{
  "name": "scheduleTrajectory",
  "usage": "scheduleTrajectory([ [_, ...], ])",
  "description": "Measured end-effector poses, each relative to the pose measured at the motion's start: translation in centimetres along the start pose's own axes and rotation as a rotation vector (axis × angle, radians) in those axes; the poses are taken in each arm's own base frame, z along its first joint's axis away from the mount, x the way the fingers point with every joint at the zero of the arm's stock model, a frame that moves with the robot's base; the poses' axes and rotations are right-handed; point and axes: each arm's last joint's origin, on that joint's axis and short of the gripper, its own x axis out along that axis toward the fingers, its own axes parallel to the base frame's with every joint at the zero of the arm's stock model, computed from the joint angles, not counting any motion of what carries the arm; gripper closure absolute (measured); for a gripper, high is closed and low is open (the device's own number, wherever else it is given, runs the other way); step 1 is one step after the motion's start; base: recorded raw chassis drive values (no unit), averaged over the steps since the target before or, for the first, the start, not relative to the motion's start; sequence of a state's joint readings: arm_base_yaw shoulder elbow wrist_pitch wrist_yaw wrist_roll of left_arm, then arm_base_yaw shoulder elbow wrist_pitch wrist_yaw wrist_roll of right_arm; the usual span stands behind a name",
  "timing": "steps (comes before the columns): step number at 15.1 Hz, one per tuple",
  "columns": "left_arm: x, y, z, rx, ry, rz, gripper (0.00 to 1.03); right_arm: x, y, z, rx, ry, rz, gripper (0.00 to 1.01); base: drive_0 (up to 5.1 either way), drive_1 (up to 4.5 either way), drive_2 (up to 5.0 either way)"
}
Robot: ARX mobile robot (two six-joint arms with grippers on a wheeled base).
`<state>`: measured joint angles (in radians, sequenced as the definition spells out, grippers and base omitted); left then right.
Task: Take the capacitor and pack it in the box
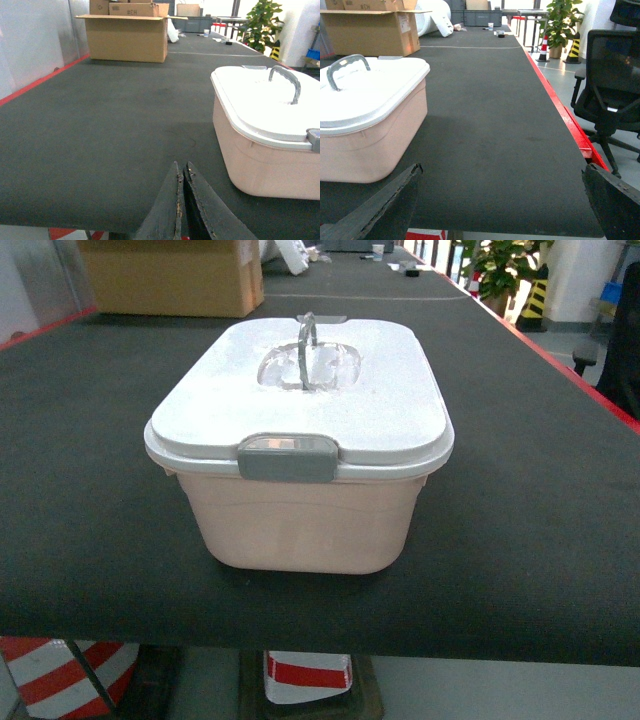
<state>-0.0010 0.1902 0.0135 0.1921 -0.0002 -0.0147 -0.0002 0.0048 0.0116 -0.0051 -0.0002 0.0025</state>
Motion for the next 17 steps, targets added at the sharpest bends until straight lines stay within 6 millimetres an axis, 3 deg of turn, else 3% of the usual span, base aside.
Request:
scheduleTrajectory([
  [7, -1.2, 0.0, -0.4, 0.0, 0.016, 0.0, 1.0, 0.0, 0.0, 0.0, 0.0, 0.0, 0.0, 0.03, 0.0, 0.0, 0.0],
  [12, -1.2, 0.0, -0.4, 0.001, 0.017, 0.001, 0.36, 0.0, 0.0, 0.0, 0.0, 0.0, 0.0, 0.03, 0.0, 0.0, 0.0],
  [14, -1.2, 0.0, -0.4, 0.001, 0.017, 0.001, 0.04, 0.0, 0.0, 0.0, 0.0, 0.0, 0.0, 0.03, 0.0, 0.0, 0.0],
  [17, -1.2, 0.0, -0.4, 0.004, 0.017, 0.001, 0.05, 0.0, 0.0, 0.0, 0.0, 0.0, 0.0, 0.03, 0.0, 0.0, 0.0],
])
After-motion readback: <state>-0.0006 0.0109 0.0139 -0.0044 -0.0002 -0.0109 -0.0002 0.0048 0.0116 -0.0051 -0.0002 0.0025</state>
